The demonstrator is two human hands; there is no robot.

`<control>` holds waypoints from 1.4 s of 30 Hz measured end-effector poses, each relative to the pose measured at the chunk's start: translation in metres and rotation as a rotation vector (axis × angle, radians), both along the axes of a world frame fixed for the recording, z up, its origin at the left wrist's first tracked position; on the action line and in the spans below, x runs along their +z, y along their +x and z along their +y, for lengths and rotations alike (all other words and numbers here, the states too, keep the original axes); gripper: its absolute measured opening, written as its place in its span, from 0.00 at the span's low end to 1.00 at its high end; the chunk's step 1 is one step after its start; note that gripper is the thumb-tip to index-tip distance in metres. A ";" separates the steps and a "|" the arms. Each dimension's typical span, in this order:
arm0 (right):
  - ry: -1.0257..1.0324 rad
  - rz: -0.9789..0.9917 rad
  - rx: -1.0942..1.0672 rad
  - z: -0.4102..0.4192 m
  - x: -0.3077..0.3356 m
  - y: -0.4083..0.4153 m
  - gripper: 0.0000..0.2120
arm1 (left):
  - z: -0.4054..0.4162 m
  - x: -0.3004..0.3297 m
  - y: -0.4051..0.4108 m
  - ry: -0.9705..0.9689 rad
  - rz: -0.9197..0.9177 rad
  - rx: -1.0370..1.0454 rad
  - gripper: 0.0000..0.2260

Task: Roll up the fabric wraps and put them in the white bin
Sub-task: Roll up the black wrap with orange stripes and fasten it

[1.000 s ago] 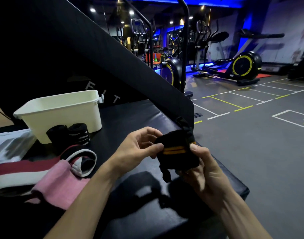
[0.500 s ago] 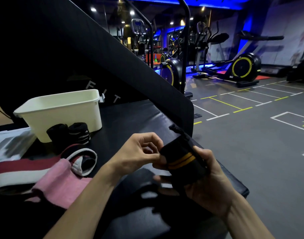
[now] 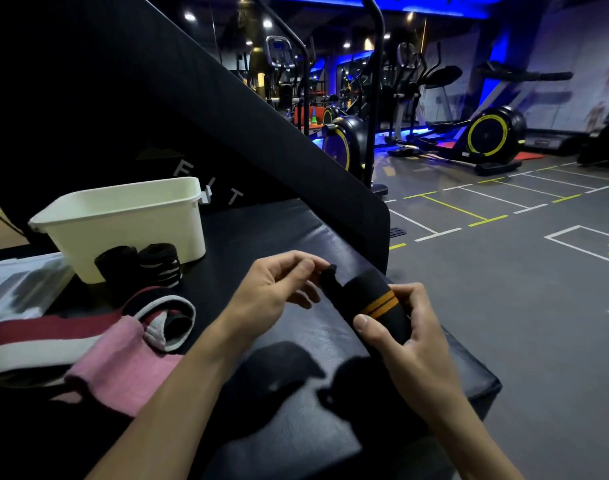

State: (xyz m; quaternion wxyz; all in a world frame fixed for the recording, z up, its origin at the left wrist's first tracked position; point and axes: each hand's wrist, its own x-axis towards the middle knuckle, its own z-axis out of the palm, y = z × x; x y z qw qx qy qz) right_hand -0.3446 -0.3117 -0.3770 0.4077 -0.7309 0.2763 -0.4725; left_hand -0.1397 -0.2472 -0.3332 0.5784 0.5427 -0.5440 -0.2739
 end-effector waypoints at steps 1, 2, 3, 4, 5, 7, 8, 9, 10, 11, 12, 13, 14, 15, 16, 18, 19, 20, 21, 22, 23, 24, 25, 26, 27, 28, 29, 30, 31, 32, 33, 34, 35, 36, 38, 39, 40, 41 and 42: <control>-0.002 -0.004 -0.001 0.000 0.000 0.000 0.23 | 0.003 0.002 0.000 0.014 0.042 -0.035 0.13; -0.010 -0.006 -0.001 -0.001 0.000 0.000 0.22 | 0.005 0.003 0.001 0.027 0.046 -0.066 0.14; -0.013 -0.006 0.000 -0.001 0.000 -0.001 0.22 | 0.006 0.003 0.001 0.035 0.020 -0.085 0.15; -0.016 0.000 0.001 -0.001 0.000 -0.001 0.22 | 0.006 0.002 0.000 0.037 -0.017 -0.093 0.14; -0.019 0.009 0.002 -0.001 0.001 -0.001 0.22 | 0.006 0.002 0.000 0.035 -0.045 -0.093 0.13; -0.025 0.018 0.003 -0.001 0.001 -0.001 0.22 | 0.006 0.002 -0.001 0.017 -0.058 -0.087 0.11; -0.025 0.015 0.004 -0.001 0.001 -0.002 0.22 | 0.006 0.002 -0.001 0.006 -0.052 -0.086 0.11; -0.025 0.011 0.005 -0.001 0.002 -0.002 0.21 | 0.006 0.004 -0.001 -0.003 -0.043 -0.086 0.11; -0.024 0.006 0.007 -0.001 0.001 -0.002 0.21 | 0.007 0.005 -0.001 -0.010 -0.035 -0.086 0.11; -0.022 0.002 0.006 -0.001 0.001 -0.002 0.21 | 0.007 0.006 -0.001 -0.010 -0.034 -0.085 0.11; -0.019 -0.001 0.004 -0.001 0.001 -0.002 0.21 | 0.008 0.006 -0.001 -0.004 -0.038 -0.080 0.10; -0.010 -0.005 0.001 -0.001 0.002 -0.002 0.21 | 0.008 0.007 -0.001 0.010 -0.035 -0.075 0.10; 0.002 -0.013 -0.005 -0.002 0.002 -0.001 0.22 | 0.009 0.006 0.000 0.030 -0.013 -0.071 0.09; 0.022 -0.027 -0.010 -0.003 0.001 -0.001 0.22 | 0.010 0.007 0.001 0.053 0.038 -0.079 0.09; 0.042 -0.041 -0.013 -0.005 0.000 -0.001 0.23 | 0.010 0.008 0.003 0.076 0.110 -0.100 0.08; 0.079 -0.065 -0.008 -0.008 -0.001 0.000 0.24 | 0.012 0.011 0.005 0.107 0.269 -0.190 0.08; 0.091 -0.068 -0.001 -0.009 -0.001 0.000 0.24 | 0.012 0.013 0.004 0.121 0.350 -0.245 0.09; 0.097 -0.064 0.004 -0.010 -0.001 0.001 0.24 | 0.013 0.014 0.002 0.138 0.426 -0.296 0.10; 0.105 -0.059 0.009 -0.009 0.000 0.002 0.23 | 0.014 0.015 0.000 0.158 0.480 -0.335 0.12; 0.120 -0.057 0.015 -0.008 -0.001 0.003 0.21 | 0.015 0.016 -0.002 0.175 0.501 -0.364 0.13; 0.139 -0.063 0.019 -0.008 0.000 0.005 0.21 | 0.015 0.017 -0.004 0.185 0.500 -0.380 0.14; 0.159 -0.073 0.017 -0.008 -0.001 0.006 0.21 | 0.014 0.017 -0.005 0.184 0.490 -0.381 0.13; 0.178 -0.083 0.010 -0.009 -0.002 0.006 0.21 | 0.013 0.016 -0.005 0.167 0.476 -0.365 0.12; 0.193 -0.090 0.004 -0.011 -0.004 0.007 0.22 | 0.012 0.015 -0.005 0.136 0.465 -0.338 0.11; 0.204 -0.093 0.002 -0.011 -0.005 0.007 0.22 | 0.012 0.015 -0.004 0.101 0.470 -0.311 0.10; 0.212 -0.091 0.003 -0.012 -0.005 0.007 0.24 | 0.010 0.015 -0.005 0.077 0.491 -0.288 0.10; 0.222 -0.089 0.004 -0.012 -0.006 0.008 0.25 | 0.010 0.014 -0.005 0.066 0.518 -0.272 0.09; 0.231 -0.088 0.001 -0.011 -0.006 0.009 0.27 | 0.009 0.015 -0.006 0.069 0.539 -0.259 0.08; 0.241 -0.089 -0.007 -0.011 -0.006 0.010 0.27 | 0.008 0.015 -0.008 0.088 0.550 -0.246 0.08; 0.248 -0.091 -0.020 -0.010 -0.006 0.011 0.27 | 0.008 0.016 -0.010 0.119 0.546 -0.240 0.08; 0.256 -0.095 -0.036 -0.010 -0.006 0.012 0.27 | 0.007 0.016 -0.011 0.158 0.515 -0.237 0.09; 0.263 -0.100 -0.049 -0.010 -0.007 0.013 0.26 | 0.006 0.015 -0.014 0.197 0.454 -0.227 0.10; 0.276 -0.110 -0.060 -0.009 -0.006 0.014 0.25 | 0.005 0.014 -0.017 0.237 0.382 -0.205 0.12; 0.304 -0.128 -0.065 -0.008 -0.005 0.015 0.25 | 0.003 0.012 -0.020 0.275 0.329 -0.171 0.15; 0.427 -0.219 -0.016 -0.005 -0.001 0.018 0.23 | 0.000 0.007 -0.024 0.333 0.315 -0.107 0.17; 0.518 -0.278 0.040 -0.002 0.002 0.020 0.22 | -0.001 0.005 -0.026 0.348 0.337 -0.091 0.16; 0.604 -0.317 0.100 0.001 0.006 0.021 0.22 | -0.002 0.004 -0.026 0.358 0.358 -0.077 0.16; 0.672 -0.333 0.153 0.005 0.009 0.022 0.22 | -0.002 0.003 -0.026 0.364 0.372 -0.060 0.15; 0.719 -0.336 0.192 0.007 0.011 0.023 0.23 | -0.003 0.002 -0.026 0.367 0.380 -0.043 0.15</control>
